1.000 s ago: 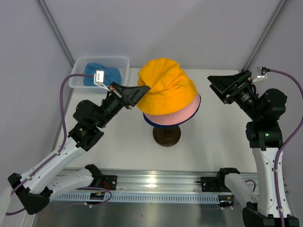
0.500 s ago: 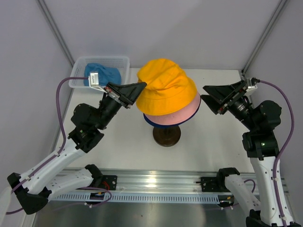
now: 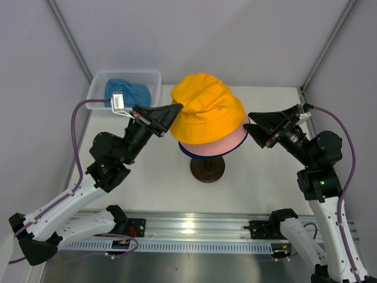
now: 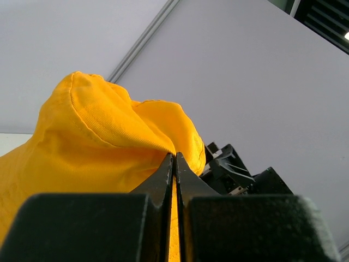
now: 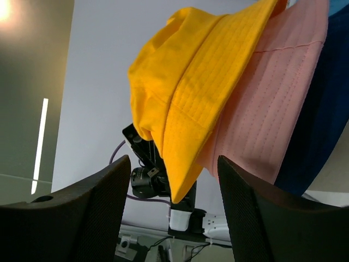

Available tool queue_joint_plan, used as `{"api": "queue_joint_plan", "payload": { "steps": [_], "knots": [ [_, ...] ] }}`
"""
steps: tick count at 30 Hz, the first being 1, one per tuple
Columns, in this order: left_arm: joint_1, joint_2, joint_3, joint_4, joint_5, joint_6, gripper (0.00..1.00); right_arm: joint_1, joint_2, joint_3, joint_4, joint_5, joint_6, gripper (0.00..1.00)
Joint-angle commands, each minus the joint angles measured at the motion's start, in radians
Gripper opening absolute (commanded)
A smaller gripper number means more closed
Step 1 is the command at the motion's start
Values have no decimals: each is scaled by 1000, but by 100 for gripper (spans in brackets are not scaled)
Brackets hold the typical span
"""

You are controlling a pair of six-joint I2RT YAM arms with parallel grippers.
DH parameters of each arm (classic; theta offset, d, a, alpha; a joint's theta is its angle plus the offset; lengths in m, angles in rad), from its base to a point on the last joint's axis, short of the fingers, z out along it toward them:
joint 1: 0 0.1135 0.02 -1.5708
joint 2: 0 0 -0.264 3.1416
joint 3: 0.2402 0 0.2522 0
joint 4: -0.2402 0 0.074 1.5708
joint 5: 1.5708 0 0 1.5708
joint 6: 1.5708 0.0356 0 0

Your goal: Stack the hats

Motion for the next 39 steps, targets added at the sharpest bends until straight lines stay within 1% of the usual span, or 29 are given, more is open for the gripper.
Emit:
{"api": "queue_joint_plan", "payload": {
  "steps": [1, 4, 6, 8, 9, 11, 12, 13, 14, 16, 17, 18, 20, 21, 22, 23, 24, 25, 26, 27, 28, 30, 31, 32, 34, 35, 39],
  "knots": [
    [-14, -36, -17, 81, -27, 24, 1, 53, 56, -9, 84, 24, 45, 67],
    [-17, -31, -13, 78, -18, 24, 1, 107, 72, -3, 90, 73, 37, 65],
    [-18, -30, -10, 67, -15, 23, 1, 116, 79, 3, 90, 85, 25, 65],
    [-20, -33, -10, 66, -8, 23, 1, 124, 96, 5, 133, 88, 26, 61],
    [-20, -34, -12, 64, -10, 23, 1, 125, 101, 4, 145, 90, 28, 54],
    [-20, -37, -12, 58, -10, 31, 2, 138, 105, 3, 161, 113, 26, 45],
    [-18, -46, -13, 52, -14, 34, 3, 139, 105, 4, 162, 130, 15, 37],
    [-20, -51, -12, 41, -19, 37, 4, 142, 105, 7, 159, 137, 8, 33],
    [-20, -62, -12, 29, -24, 46, 7, 147, 104, 8, 159, 151, -5, 28],
    [-20, -74, -15, 15, -27, 52, 13, 148, 102, 10, 161, 163, -15, 22],
    [-20, -79, -12, 3, -30, 54, 17, 150, 102, 14, 161, 165, -23, 13],
    [-18, -92, -15, -8, -45, 54, 27, 150, 107, 17, 162, 167, -41, 9],
    [-20, -112, -14, -57, -74, 35, 43, 150, 115, 28, 145, 165, -67, 0],
    [-20, -125, -15, -85, -135, 22, 67, 151, 122, 36, 135, 165, -86, 0],
    [-18, -157, -6, -185, -183, -23, 79, 151, 125, 36, 110, 167, -128, 0],
    [-18, -180, -1, -245, -236, -47, 87, 151, 125, 31, 106, 167, -147, 0],
    [-18, -206, -3, -299, -287, -72, 97, 151, 124, 14, 105, 161, -166, 0],
    [-17, -264, -12, -345, -362, -118, 99, 151, 118, 4, 75, 154, -204, 0],
    [-14, -296, -21, -438, -389, -153, 99, 151, 115, -6, 72, 154, -225, 0],
    [-12, -328, -32, -470, -404, -188, 100, 153, 109, -13, 64, 154, -247, 0],
    [-9, -388, -67, -494, -409, -257, 100, 155, 99, -22, 52, 156, -288, 0],
    [-9, -436, -84, -574, -403, -336, 98, 155, 90, -27, 43, 160, -325, 0],
    [-9, -454, -117, -585, -389, -406, 98, 155, 83, -29, 44, 159, -339, 0],
    [-9, -474, -127, -591, -339, -443, 96, 155, 78, -29, 43, 157, -371, 0],
    [-8, -470, -154, -590, -273, -538, 94, 155, 70, -32, 37, 164, -396, 0],
    [-8, -449, -159, -583, -208, -563, 93, 155, 63, -35, 38, 165, -416, 0],
    [-8, -386, -231, -485, -91, -682, 88, 156, 46, -58, 84, 165, -457, 0]
  ]
}}
